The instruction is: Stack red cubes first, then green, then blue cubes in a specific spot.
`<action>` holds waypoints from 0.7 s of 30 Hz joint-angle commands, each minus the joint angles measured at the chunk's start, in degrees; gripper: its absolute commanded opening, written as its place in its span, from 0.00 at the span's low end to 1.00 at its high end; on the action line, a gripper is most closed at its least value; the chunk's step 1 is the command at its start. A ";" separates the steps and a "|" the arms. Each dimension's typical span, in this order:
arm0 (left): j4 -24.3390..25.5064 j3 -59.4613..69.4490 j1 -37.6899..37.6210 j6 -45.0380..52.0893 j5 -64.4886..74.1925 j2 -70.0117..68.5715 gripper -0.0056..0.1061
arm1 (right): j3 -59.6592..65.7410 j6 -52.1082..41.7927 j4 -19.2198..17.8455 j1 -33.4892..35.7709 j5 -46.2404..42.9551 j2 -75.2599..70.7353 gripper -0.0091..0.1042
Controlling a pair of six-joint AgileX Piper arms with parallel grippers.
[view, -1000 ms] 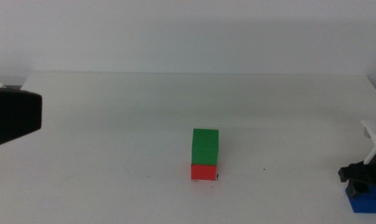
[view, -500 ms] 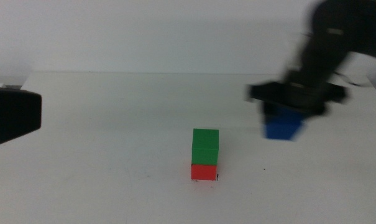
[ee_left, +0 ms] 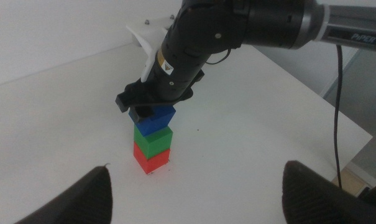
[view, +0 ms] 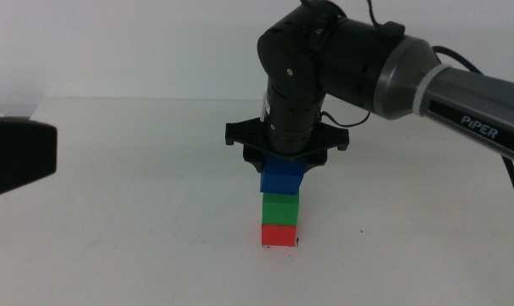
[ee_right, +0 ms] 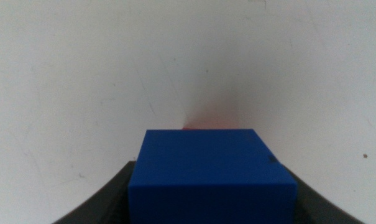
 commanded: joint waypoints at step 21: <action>0.28 0.15 0.05 0.21 -0.80 -0.09 0.89 | -0.59 -7.52 -0.22 -0.76 0.60 -8.28 0.86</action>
